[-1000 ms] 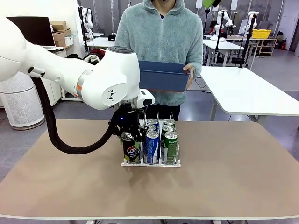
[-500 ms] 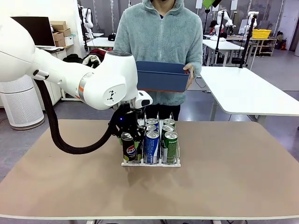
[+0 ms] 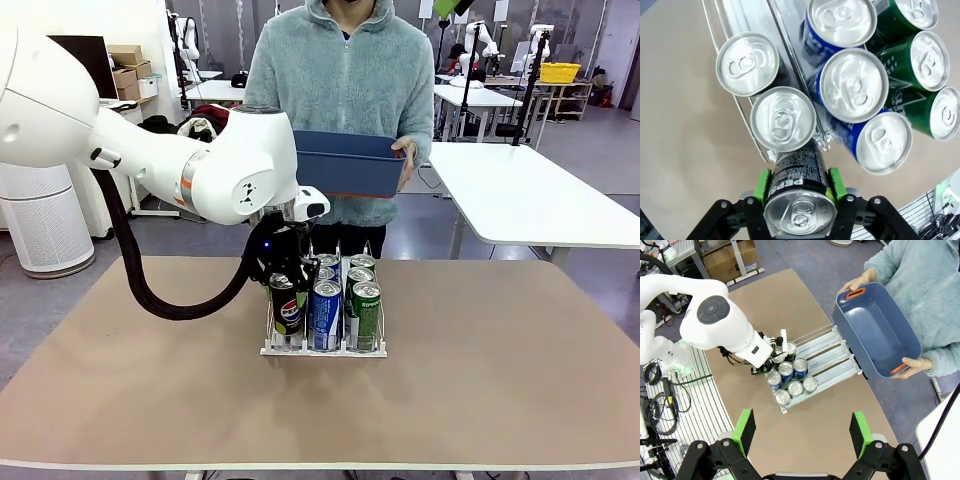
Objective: Fill the beverage cans into the dispenser.
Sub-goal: Place the picked Pepsi coke in the line of the Automatic Can Dispenser with the same cans.
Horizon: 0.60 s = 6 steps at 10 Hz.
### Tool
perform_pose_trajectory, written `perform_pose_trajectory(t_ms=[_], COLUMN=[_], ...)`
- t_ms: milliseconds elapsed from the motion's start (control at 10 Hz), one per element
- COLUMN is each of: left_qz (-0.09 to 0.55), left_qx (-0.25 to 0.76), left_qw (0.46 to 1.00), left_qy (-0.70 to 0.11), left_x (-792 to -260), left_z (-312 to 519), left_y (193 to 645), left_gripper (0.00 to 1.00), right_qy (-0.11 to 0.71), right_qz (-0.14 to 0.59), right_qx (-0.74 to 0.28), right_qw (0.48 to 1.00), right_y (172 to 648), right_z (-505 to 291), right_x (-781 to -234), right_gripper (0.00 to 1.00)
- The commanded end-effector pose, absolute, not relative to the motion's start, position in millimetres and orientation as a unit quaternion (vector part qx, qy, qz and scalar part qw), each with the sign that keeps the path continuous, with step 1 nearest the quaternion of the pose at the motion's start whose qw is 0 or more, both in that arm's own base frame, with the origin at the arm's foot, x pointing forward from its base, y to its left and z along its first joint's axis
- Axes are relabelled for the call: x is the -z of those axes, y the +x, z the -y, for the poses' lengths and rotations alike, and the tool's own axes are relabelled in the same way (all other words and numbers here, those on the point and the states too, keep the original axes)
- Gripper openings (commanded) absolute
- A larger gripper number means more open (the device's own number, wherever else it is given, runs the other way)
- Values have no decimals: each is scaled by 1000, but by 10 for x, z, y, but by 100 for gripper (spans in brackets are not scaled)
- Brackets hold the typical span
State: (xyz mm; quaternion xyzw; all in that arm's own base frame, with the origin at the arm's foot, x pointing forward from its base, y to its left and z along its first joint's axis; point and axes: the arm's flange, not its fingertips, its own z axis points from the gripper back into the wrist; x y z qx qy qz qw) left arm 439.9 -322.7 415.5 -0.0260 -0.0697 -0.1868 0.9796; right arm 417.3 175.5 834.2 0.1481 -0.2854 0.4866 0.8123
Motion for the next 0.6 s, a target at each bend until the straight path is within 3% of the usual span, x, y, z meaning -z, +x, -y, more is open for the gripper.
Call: perform_pose_trajectory(t_ms=[0, 500], left_qz=[92, 83], left_qx=[186, 190], left_qw=[977, 978], left_qy=[-48, -28], left_x=[-4170, -4039], left_z=[3235, 3257], left_y=[4609, 4722], left_gripper=[58, 58], right_qy=[149, 149], right_qz=[285, 285], right_qx=[-486, -486], right_qw=[813, 813], right_y=[4169, 4169], right_z=[-1756, -1756], right_x=[-8335, -8335], right_gripper=[100, 100])
